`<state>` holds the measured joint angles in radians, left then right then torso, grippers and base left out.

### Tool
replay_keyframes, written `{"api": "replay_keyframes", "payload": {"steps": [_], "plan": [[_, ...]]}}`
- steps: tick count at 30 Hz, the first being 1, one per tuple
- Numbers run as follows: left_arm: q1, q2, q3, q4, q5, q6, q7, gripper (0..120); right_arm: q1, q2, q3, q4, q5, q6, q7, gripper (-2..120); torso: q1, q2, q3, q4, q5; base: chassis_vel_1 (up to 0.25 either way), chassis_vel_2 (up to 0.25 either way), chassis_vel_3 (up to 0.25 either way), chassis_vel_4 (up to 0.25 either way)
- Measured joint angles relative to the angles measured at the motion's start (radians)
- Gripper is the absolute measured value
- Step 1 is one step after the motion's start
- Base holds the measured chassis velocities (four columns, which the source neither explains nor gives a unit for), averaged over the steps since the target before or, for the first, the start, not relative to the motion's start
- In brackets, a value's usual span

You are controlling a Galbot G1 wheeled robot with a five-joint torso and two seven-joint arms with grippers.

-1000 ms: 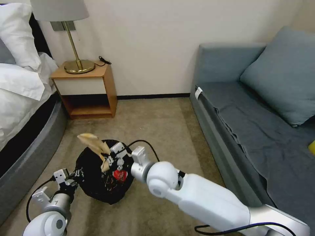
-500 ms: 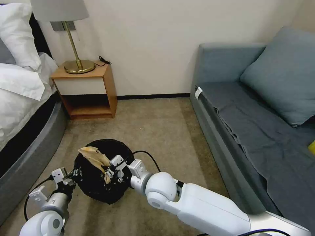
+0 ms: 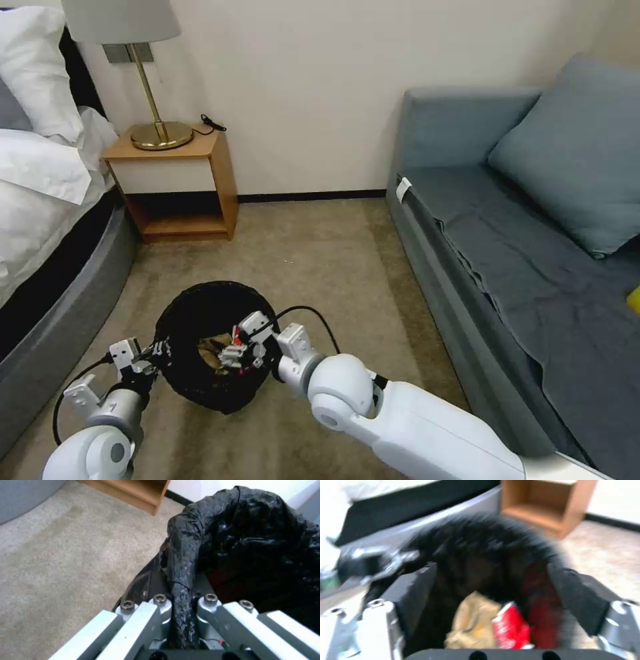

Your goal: Pick up the trash bin, then pick up the garbage on the floor and place it into the trash bin.

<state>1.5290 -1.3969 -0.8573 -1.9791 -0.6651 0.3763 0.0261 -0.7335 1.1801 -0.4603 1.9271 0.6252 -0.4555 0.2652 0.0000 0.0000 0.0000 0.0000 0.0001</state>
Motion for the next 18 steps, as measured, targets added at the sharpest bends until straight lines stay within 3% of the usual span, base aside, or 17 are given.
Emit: {"api": "replay_keyframes", "payload": {"steps": [4, 9, 12, 18], "plan": [[-0.004, -0.006, 0.003, 0.016, -0.017, 0.007, -0.018, 4, -0.068, -0.047, 0.097, 0.039, -0.028, 0.014, -0.011, 99, 0.0, 0.0, 0.0, -0.0001, 0.0001, 0.0, 0.0, 0.0, 0.0], [-0.009, -0.013, 0.004, 0.037, -0.046, 0.019, -0.044, 4, -0.158, -0.11, 0.193, 0.095, -0.053, 0.026, -0.025, 100, 0.0, 0.0, 0.0, -0.0003, 0.0001, 0.0, 0.0, 0.0, 0.0], [-0.02, -0.025, 0.003, 0.05, -0.097, 0.06, -0.093, 4, -0.237, -0.153, 0.277, 0.145, -0.086, 0.038, -0.031, 100, 0.0, 0.0, 0.0, -0.0002, 0.0001, 0.0, 0.0, 0.0, 0.0], [-0.031, -0.028, 0.01, 0.075, -0.108, 0.082, -0.122, 4, -0.331, -0.163, 0.403, 0.19, -0.16, 0.062, -0.025, 100, 0.0, 0.0, 0.0, 0.0, 0.0, 0.0, 0.0, 0.0, 0.0]]}}
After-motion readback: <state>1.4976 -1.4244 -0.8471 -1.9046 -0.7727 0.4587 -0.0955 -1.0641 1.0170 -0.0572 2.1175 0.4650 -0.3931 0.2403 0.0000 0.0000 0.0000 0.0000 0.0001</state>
